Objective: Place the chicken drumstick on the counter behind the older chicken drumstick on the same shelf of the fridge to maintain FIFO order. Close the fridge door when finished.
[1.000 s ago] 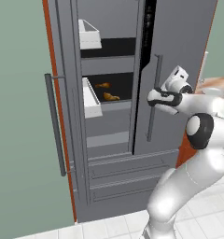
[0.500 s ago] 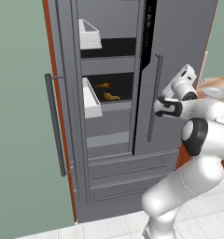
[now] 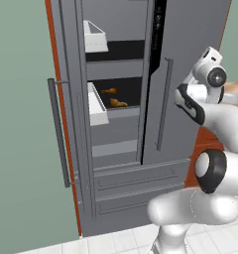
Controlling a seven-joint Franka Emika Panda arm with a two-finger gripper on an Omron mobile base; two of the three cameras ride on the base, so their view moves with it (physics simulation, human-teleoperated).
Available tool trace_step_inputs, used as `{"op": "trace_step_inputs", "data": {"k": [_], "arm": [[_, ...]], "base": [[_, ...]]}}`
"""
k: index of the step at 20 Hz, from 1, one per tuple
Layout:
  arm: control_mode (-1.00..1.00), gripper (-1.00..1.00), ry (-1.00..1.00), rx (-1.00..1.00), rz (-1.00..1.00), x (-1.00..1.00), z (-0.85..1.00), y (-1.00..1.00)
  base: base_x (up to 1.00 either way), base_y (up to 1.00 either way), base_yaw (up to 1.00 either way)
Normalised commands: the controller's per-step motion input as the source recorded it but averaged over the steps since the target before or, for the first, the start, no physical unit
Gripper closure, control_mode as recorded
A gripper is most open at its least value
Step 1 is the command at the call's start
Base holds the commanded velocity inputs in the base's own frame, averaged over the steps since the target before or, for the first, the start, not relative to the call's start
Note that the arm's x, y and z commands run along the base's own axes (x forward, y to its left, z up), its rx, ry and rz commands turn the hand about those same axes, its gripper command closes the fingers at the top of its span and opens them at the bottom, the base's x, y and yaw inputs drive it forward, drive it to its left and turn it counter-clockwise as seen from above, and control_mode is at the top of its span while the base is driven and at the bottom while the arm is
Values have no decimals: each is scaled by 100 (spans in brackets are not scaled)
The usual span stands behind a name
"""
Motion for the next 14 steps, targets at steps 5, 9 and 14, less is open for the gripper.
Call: {"op": "trace_step_inputs", "data": {"k": [5, 9, 14], "arm": [[-100, -100, 15, -5, 0, -16, -13, 4], [-100, -100, 3, -4, 0, -99, 31, 32], [-100, -100, 12, -12, 0, -100, 28, 77]], "base": [[0, 0, 0], [0, 0, 0], [0, 0, 0]]}}
